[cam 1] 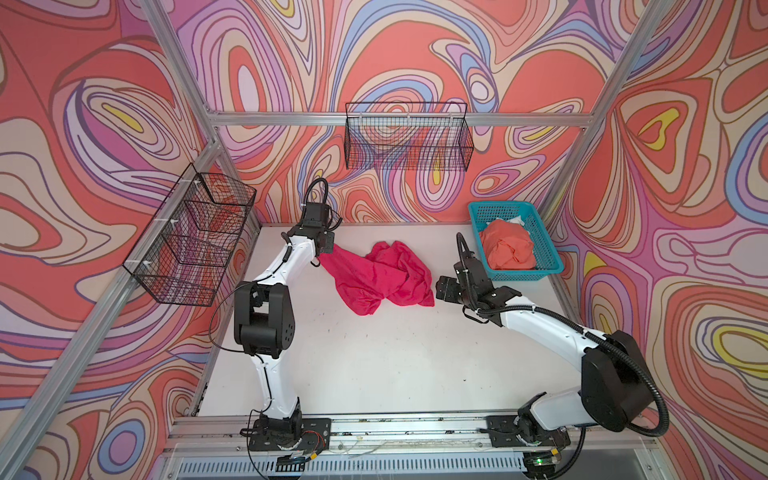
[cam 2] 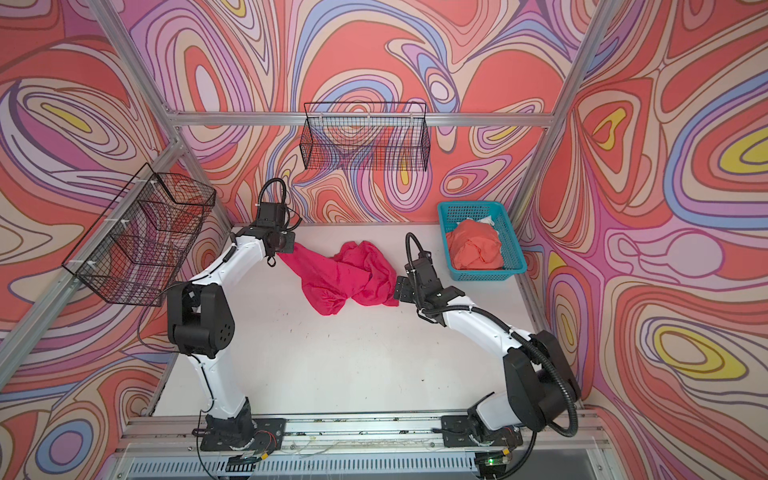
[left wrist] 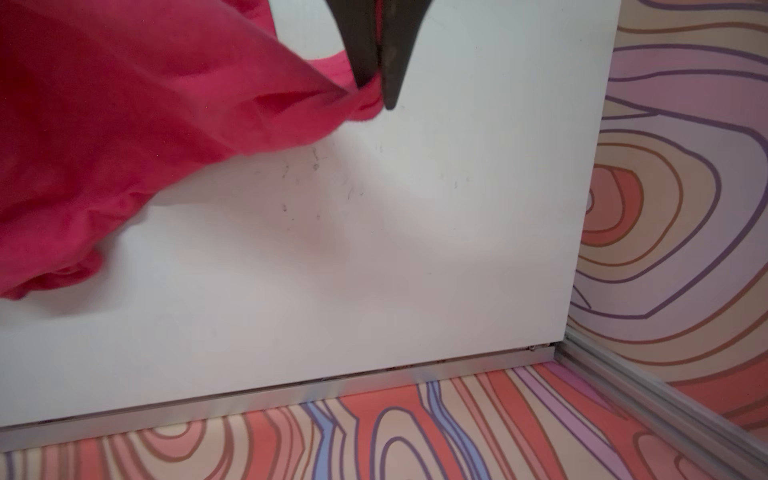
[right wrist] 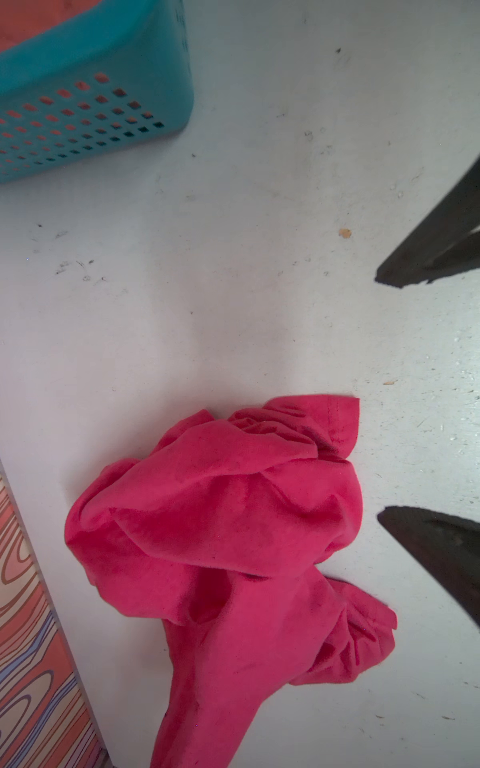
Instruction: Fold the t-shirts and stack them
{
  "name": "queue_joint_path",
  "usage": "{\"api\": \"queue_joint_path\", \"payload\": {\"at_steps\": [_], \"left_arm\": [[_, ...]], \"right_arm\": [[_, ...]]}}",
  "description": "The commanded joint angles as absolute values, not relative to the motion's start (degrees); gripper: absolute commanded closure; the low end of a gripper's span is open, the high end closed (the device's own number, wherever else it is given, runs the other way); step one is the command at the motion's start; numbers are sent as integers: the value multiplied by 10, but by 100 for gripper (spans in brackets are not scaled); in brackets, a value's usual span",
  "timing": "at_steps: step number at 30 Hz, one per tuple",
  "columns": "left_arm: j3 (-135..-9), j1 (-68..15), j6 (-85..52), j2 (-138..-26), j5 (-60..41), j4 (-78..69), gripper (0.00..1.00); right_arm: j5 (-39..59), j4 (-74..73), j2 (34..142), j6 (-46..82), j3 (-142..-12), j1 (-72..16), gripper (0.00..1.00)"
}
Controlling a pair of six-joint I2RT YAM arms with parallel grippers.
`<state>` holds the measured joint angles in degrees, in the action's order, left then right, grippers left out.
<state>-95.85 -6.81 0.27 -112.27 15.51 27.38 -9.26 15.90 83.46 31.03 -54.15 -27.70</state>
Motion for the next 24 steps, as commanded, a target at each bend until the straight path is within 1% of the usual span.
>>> {"api": "queue_joint_path", "payload": {"at_steps": [1,2,3,6,10,12,14,15,18,21,24], "left_arm": [[-981,-68,-27,-1139,190,302,27],[-987,-68,-44,-1141,189,320,7],[-981,-70,-63,-1135,188,333,0],[-913,-85,-99,-1083,201,323,0],[-799,-132,-122,-999,155,308,0],[-741,-188,-121,-965,129,300,4],[-705,-234,-136,-951,104,309,10],[-690,-251,-152,-948,86,314,15],[-654,-284,-197,-951,46,310,29],[-640,-295,-217,-965,36,296,39],[-642,-303,-219,-981,20,281,40]], "right_arm": [[-82,149,854,314,-557,-274,12],[-77,149,858,313,-560,-274,12],[-74,149,861,314,-561,-274,12],[-71,149,864,315,-562,-274,12],[-69,143,864,318,-556,-275,12],[-68,141,869,318,-554,-275,12],[-68,140,874,317,-556,-275,12],[-67,140,877,316,-558,-275,12],[-64,135,885,316,-561,-275,12],[-62,128,893,316,-560,-274,12],[-59,126,898,315,-559,-274,12]]}}
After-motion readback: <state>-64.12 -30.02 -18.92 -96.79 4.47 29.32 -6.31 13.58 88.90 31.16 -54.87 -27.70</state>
